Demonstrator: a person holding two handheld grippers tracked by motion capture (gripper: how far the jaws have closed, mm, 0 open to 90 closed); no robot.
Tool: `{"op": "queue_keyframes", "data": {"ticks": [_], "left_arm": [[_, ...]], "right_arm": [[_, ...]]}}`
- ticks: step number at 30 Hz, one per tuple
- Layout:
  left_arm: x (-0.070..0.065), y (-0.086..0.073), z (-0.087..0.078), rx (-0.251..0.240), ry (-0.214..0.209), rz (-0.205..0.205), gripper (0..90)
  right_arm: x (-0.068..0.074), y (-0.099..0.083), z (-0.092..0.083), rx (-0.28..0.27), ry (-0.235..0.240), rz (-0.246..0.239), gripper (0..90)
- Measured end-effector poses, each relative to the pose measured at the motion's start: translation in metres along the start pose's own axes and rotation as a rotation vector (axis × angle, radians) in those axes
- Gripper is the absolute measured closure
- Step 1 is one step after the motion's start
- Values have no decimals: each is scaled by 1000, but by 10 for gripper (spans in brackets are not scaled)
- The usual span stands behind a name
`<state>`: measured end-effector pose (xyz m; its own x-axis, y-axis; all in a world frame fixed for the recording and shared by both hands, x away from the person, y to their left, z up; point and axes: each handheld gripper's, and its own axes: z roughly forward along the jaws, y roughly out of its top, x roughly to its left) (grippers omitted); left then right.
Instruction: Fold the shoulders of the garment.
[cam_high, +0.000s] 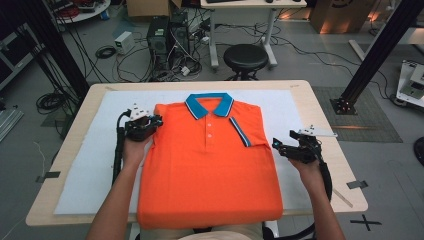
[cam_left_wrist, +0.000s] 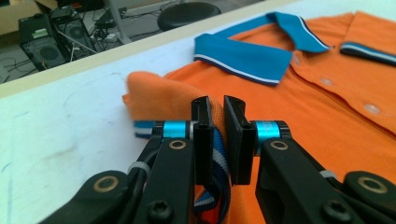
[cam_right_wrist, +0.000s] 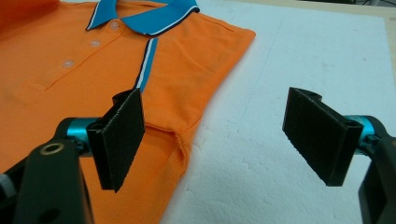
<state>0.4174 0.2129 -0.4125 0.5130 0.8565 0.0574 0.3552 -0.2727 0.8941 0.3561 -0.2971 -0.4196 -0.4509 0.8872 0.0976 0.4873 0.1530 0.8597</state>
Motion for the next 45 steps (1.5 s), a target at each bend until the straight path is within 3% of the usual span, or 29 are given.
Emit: {"op": "queue_keyframes", "data": {"ticks": [6, 8, 9, 12, 15, 18, 21, 24, 27, 29, 32, 35, 38, 41, 45], "left_arm": [[-14, -1, 15, 43, -52, 19, 818], [-17, -3, 20, 87, -71, 48, 811], [-18, -4, 22, 99, -70, 35, 778], [-14, -3, 23, 72, -70, -66, 500], [-8, 4, 17, 29, -54, -91, 429], [-2, 15, 14, 23, -53, -91, 392], [2, 23, 19, 71, -92, -113, 392], [1, 19, 29, 124, -74, -111, 364], [6, 9, 42, 200, -64, -186, 334], [6, 7, 47, 213, -64, -180, 335], [1, 6, 52, 237, -67, -137, 407], [-1, 3, 57, 274, -44, -124, 496], [-5, 3, 58, 270, -38, -100, 637], [-12, 6, 57, 234, -44, -37, 866], [-20, 15, 54, 142, -95, -28, 875]], "right_arm": [[-1, 1, -1, -10, 3, 4, 214], [-1, 1, -2, -11, 5, 3, 214], [-1, 1, -2, -10, 4, 4, 214], [0, 1, -2, -10, 5, 5, 214], [0, 1, -2, -12, 5, 4, 214], [1, 1, -1, -9, 3, 2, 214], [2, 2, 1, -7, 5, 0, 215], [2, 3, 0, -10, 9, 3, 215], [2, 3, 0, -16, 10, 7, 214], [2, 2, -1, -18, 11, 7, 214], [2, 2, -1, -17, 10, 7, 214], [1, 1, -1, -17, 4, 13, 216], [1, 1, -2, -19, 3, 10, 216], [0, 1, -2, -21, 3, 14, 217], [0, 1, -2, -22, 3, 14, 217]]}}
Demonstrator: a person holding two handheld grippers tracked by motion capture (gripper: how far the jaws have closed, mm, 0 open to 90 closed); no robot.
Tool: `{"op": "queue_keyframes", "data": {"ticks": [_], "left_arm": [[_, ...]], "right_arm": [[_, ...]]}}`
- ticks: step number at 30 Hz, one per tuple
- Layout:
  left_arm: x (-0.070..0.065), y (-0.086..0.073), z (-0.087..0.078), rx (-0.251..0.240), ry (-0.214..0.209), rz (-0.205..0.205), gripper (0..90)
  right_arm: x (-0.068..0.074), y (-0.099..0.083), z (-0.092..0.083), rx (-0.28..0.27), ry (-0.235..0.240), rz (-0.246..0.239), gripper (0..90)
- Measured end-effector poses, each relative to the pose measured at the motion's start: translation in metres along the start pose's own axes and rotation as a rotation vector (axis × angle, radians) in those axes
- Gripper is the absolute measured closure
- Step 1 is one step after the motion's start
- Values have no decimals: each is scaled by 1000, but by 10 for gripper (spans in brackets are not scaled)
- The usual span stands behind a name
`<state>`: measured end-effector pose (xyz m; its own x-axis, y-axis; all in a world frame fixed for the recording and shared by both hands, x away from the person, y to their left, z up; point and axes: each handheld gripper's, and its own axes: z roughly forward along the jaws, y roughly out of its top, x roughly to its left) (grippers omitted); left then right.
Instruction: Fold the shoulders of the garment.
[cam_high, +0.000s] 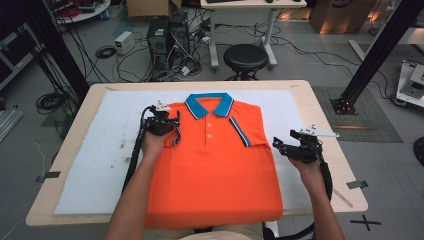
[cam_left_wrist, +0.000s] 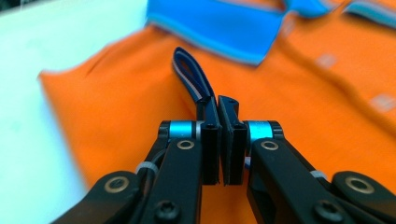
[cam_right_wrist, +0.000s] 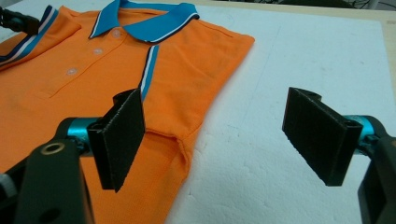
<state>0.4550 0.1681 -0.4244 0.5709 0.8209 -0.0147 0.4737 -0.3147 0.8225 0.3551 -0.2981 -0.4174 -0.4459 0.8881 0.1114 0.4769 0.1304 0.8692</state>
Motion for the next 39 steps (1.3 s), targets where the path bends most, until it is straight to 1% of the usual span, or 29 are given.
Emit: {"op": "queue_keyframes", "data": {"ticks": [2, 4, 5, 6, 7, 8, 10, 11, 12, 14, 15, 16, 18, 20, 21, 23, 24, 25, 26, 27, 29, 30, 31, 34, 35, 36, 37, 38, 39], "left_arm": [[-4, 3, -1, -44, -54, -1, 876], [-5, 4, -2, -83, -89, -11, 867], [-6, 5, -2, -102, -83, -30, 749], [-4, 6, -3, -109, -65, -57, 590], [-2, 6, -5, -114, -46, -81, 513], [2, 6, -9, -120, -34, -89, 482], [9, 5, -18, -119, 13, -99, 471], [12, 4, -21, -112, 36, -97, 471], [15, 0, -26, -91, 82, -90, 473], [22, -11, -31, -49, 124, -93, 474], [26, -18, -32, -30, 135, -98, 472], [30, -25, -32, -18, 142, -113, 472], [35, -36, -33, 8, 136, -143, 472], [38, -45, -32, 49, 149, -144, 473], [39, -47, -31, 62, 145, -145, 474], [38, -49, -30, 82, 144, -128, 492], [37, -49, -29, 95, 145, -104, 528], [36, -48, -30, 99, 171, -84, 564], [34, -47, -30, 102, 192, -68, 573], [34, -47, -30, 105, 211, -50, 568], [34, -48, -31, 103, 228, -64, 490], [35, -49, -32, 90, 213, -72, 452], [34, -50, -35, 61, 198, -81, 435], [33, -51, -51, -81, 127, -114, 342], [33, -51, -56, -130, 80, -129, 298], [32, -52, -61, -174, 40, -124, 259], [31, -54, -66, -208, 27, -107, 241], [30, -56, -71, -244, -6, -99, 240], [31, -58, -75, -268, -28, -95, 240]], "right_arm": [[0, 0, 0, 0, 0, -1, 216], [0, 0, 0, 2, 1, 2, 216], [1, 0, 0, 3, 1, 0, 216], [1, 0, 0, 4, 1, -2, 217], [1, 0, 0, 4, 2, 0, 217], [1, 0, 0, 4, 1, -2, 217], [0, -1, 1, 4, -2, -1, 217], [0, -1, 1, 4, -2, -1, 217], [0, -1, 1, 5, -3, 2, 217], [0, -1, 1, 8, -8, 0, 216], [-1, -2, 1, 9, -11, 0, 216], [-1, -2, 1, 9, -12, 2, 217], [-1, -2, 2, 11, -12, 4, 216], [-1, -2, 2, 12, -15, 3, 216], [-1, -2, 3, 11, -15, 1, 216], [-1, -2, 4, 15, -13, 2, 217], [-1, -2, 5, 16, -14, 2, 216], [0, -2, 6, 19, -12, 3, 216], [0, -2, 6, 19, -12, 4, 217], [0, -2, 6, 21, -11, 4, 216], [0, -2, 6, 23, -11, -2, 216], [0, -3, 6, 21, -10, 0, 217], [0, -3, 6, 20, -12, 1, 216], [-1, -3, 5, 19, -14, 0, 216], [-1, -3, 5, 19, -16, -4, 216], [-1, -3, 4, 20, -17, -11, 216], [0, -3, 5, 19, -20, -21, 216], [0, -2, 5, 17, -22, -32, 215], [1, -2, 5, 20, -27, -40, 215]]}}
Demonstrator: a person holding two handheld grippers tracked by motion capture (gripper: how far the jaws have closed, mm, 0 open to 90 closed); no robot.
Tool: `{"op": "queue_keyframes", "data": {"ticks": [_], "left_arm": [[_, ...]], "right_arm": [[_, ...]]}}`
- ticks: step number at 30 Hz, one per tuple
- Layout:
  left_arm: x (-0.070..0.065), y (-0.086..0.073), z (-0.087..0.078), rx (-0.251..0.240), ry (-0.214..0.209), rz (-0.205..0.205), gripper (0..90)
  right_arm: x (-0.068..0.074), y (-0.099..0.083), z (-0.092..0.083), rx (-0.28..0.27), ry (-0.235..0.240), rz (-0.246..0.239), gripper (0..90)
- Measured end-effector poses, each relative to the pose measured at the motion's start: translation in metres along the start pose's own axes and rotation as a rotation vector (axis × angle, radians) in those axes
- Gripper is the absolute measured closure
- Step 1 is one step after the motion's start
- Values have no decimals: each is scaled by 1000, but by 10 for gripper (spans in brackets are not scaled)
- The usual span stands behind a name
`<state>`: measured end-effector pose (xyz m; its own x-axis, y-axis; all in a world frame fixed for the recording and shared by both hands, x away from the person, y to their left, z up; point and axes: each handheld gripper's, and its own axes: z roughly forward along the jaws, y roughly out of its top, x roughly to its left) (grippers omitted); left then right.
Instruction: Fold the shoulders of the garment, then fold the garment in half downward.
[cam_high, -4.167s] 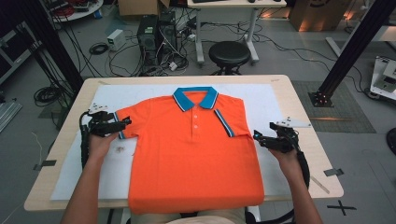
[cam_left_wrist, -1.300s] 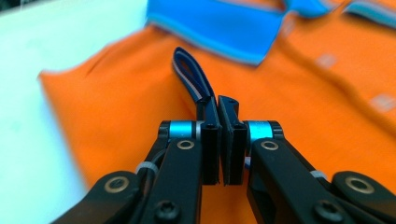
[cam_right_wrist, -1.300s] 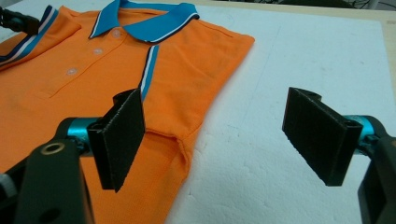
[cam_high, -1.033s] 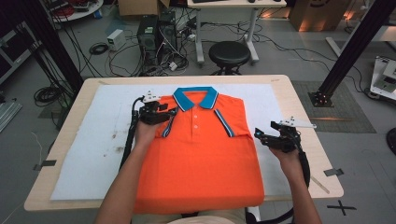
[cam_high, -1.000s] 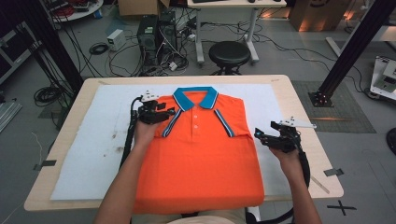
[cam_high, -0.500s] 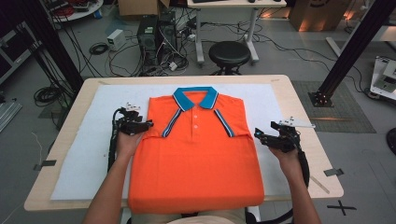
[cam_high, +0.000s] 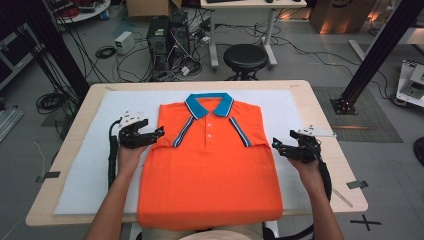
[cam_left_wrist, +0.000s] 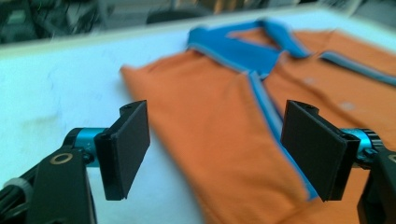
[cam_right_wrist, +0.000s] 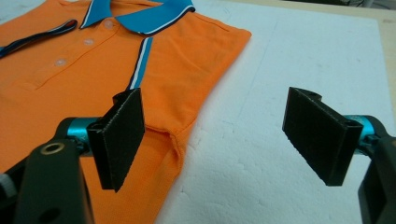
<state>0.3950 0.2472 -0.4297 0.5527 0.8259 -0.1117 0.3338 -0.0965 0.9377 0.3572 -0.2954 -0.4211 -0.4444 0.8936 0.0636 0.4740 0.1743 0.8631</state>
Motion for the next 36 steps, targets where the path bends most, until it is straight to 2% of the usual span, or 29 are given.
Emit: {"op": "queue_keyframes", "data": {"ticks": [2, 5, 11, 15, 24, 30, 36], "left_arm": [[1, -3, -8, -40, -37, -8, 235], [2, -8, -17, -72, -59, -10, 235], [6, -14, -26, -75, -47, -24, 235], [3, -12, -27, -88, -50, -4, 235], [-4, -10, -29, -82, -57, 18, 235], [-2, -10, -30, -67, -46, -4, 235], [-6, -14, -32, -11, -32, -9, 241]], "right_arm": [[3, 1, -1, 1, -4, -25, 215], [4, 0, -1, 1, -3, -29, 214], [4, 2, 2, 3, -14, -18, 214], [5, 2, 2, 6, -12, -31, 214], [1, -1, -1, -10, -8, -26, 214], [4, -2, -3, -5, 1, -34, 214], [6, -5, -2, 17, 4, -34, 214]]}}
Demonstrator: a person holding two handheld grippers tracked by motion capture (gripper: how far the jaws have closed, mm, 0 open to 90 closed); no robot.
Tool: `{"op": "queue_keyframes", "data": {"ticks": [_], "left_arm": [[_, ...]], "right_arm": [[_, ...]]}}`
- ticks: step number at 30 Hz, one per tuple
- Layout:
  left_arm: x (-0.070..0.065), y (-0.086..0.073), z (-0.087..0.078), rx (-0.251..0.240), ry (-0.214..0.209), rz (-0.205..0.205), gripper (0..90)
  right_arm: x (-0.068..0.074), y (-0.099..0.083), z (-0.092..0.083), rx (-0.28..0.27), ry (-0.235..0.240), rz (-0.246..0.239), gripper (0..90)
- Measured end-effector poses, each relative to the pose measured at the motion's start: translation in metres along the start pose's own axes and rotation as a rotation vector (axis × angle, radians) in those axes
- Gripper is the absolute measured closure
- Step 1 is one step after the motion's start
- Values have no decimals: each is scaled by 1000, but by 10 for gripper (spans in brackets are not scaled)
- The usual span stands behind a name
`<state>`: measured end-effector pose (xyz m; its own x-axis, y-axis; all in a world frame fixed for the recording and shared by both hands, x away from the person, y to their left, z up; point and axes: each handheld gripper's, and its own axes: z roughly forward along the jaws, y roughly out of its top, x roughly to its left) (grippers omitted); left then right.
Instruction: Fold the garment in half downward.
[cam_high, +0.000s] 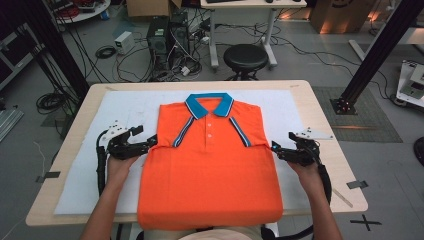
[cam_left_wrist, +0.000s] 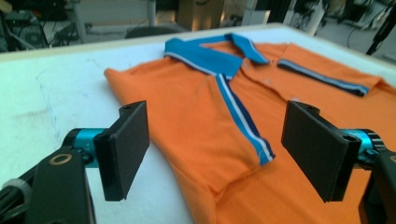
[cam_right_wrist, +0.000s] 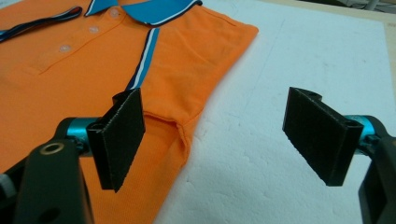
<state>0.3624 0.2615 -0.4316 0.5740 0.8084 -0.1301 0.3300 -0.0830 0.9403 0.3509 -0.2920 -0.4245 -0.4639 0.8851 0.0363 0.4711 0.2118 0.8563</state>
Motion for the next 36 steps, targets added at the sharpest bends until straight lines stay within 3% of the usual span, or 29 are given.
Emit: {"op": "queue_keyframes", "data": {"ticks": [11, 15, 17, 19, 20, 24, 26, 28, 32, 36], "left_arm": [[-13, -16, -15, 144, 36, -31, 333], [-20, -25, -16, 235, 35, -67, 373], [-25, -28, -17, 274, 39, -79, 444], [-29, -30, -20, 301, 44, -117, 512], [-31, -31, -21, 316, 53, -116, 524], [-40, -35, -24, 331, 57, -84, 579], [-45, -36, -24, 338, 102, -47, 710], [-47, -36, -24, 344, 100, -40, 865], [-44, -35, -27, 347, 88, -79, 876], [-40, -36, -34, 338, 83, -89, 876]], "right_arm": [[9, -13, -3, 50, -3, 3, 222], [19, -20, -3, 114, -17, -17, 319], [23, -23, -2, 156, 16, 0, 483], [28, -26, -2, 189, 48, -7, 543], [31, -26, -2, 207, 42, -16, 577], [36, -29, -3, 241, 14, -14, 645], [38, -32, -3, 241, 7, -5, 707], [39, -31, -3, 250, 38, -5, 887], [43, -29, -5, 268, 21, -63, 900], [36, -32, -14, 258, 34, -38, 900]]}}
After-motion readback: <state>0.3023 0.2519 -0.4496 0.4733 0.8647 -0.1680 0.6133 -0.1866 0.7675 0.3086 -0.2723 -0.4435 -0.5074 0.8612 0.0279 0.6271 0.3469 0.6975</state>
